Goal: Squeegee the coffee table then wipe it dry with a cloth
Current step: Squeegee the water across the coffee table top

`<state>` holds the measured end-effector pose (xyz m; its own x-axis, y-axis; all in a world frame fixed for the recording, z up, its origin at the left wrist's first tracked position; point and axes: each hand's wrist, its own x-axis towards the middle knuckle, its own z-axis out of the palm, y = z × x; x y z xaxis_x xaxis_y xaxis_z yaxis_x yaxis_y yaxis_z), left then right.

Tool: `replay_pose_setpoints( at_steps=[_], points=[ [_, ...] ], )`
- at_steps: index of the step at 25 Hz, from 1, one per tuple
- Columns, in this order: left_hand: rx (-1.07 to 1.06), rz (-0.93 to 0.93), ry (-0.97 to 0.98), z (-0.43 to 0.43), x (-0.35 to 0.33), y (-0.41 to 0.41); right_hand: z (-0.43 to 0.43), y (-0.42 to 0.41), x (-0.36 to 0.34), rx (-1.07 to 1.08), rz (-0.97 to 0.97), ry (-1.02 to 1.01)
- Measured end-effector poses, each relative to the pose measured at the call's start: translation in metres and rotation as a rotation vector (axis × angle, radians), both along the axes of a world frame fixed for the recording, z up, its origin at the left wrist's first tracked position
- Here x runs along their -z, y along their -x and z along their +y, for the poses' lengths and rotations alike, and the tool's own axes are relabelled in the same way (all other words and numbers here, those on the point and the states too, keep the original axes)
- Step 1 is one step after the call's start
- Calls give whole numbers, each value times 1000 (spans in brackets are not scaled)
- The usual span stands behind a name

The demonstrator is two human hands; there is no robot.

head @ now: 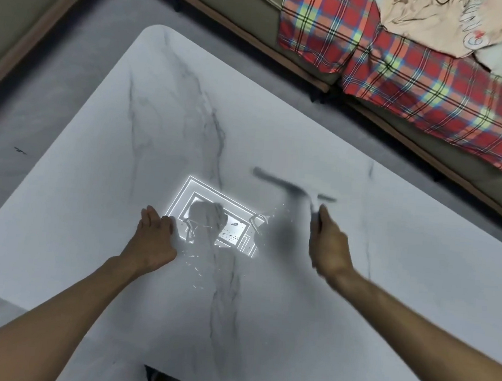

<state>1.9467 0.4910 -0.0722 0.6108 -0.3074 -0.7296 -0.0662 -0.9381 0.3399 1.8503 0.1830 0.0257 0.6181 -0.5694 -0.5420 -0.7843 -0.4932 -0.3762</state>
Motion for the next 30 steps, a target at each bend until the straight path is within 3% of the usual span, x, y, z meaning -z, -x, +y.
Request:
replay_pose_setpoints(
  at_steps=[4,7,11,13,22,26,28,30],
  points=[
    [-57,-160,100,19,-3,8,-19,-108,20,243,-113,-46],
    [-54,-251,125,39,-5,21,13,-128,39,182,-59,-59],
    [-88,-229,117,66,-5,44,91,-64,47,-236,-92,-20],
    [-88,-188,113,77,-9,54,107,-19,42,-317,-30,-8],
    [-14,99,19,88,-14,96,52,143,-2,-97,183,119],
    [-54,0,76,94,-15,97,58,159,-32,-49,84,84],
    [-199,-113,134,102,-22,97,79,151,-37,-206,56,93],
    [-333,-200,131,113,-27,95,111,135,-33,-562,62,112]
  ],
)
